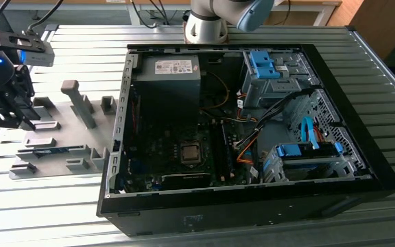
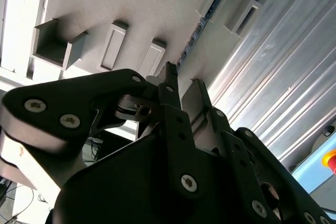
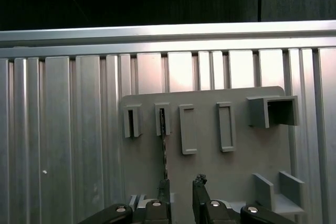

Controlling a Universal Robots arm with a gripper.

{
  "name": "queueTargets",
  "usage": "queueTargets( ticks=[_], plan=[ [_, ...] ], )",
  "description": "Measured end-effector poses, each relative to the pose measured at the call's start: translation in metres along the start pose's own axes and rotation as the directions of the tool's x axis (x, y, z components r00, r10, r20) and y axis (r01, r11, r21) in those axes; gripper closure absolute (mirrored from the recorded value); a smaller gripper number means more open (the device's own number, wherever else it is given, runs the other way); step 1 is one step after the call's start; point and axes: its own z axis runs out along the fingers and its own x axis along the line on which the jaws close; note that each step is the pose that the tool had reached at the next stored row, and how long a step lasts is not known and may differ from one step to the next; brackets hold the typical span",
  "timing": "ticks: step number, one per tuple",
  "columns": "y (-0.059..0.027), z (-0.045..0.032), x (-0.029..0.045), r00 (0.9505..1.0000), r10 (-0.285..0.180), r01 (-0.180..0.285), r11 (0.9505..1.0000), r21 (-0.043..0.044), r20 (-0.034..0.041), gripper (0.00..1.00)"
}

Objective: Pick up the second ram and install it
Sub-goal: 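Pick up the second ram and move it above second insertion slot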

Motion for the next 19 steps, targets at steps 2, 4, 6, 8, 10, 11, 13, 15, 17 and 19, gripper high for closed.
queueTargets(
  ticks=[2, 4, 6, 8, 10, 11, 13, 15, 17, 19],
  plan=[
    [0.0002, 0.0011, 0.0000, 1.0000, 0.000, 0.000, 1.0000, -0.0001, -0.0001, 0.69],
    [0.0005, 0.0022, 0.0001, 1.0000, 0.000, 0.000, 1.0000, -0.0001, -0.0001, 0.69],
    [0.0008, 0.0034, 0.0001, 1.0000, 0.000, 0.000, 1.0000, -0.0001, -0.0001, 0.69],
    [0.0009, 0.0046, 0.0001, 1.0000, 0.000, 0.000, 1.0000, 0.0000, 0.0000, 0.69],
    [0.0011, 0.0058, 0.0002, 1.0000, 0.000, 0.000, 1.0000, 0.0000, 0.0000, 0.69],
    [0.0012, 0.0064, 0.0002, 1.0000, 0.000, 0.000, 1.0000, -0.0001, -0.0001, 0.69],
    [0.0012, 0.0071, 0.0002, 1.0000, 0.000, 0.000, 1.0000, -0.0002, -0.0002, 0.69],
    [0.0012, 0.0074, 0.0002, 1.0000, 0.000, 0.000, 1.0000, -0.0001, -0.0001, 0.69],
    [0.0012, 0.0076, 0.0002, 1.0000, 0.000, 0.000, 1.0000, -0.0001, -0.0001, 0.69],
    [0.0012, 0.0077, 0.0002, 1.0000, 0.000, 0.000, 1.0000, -0.0001, -0.0001, 0.69]
  ],
)
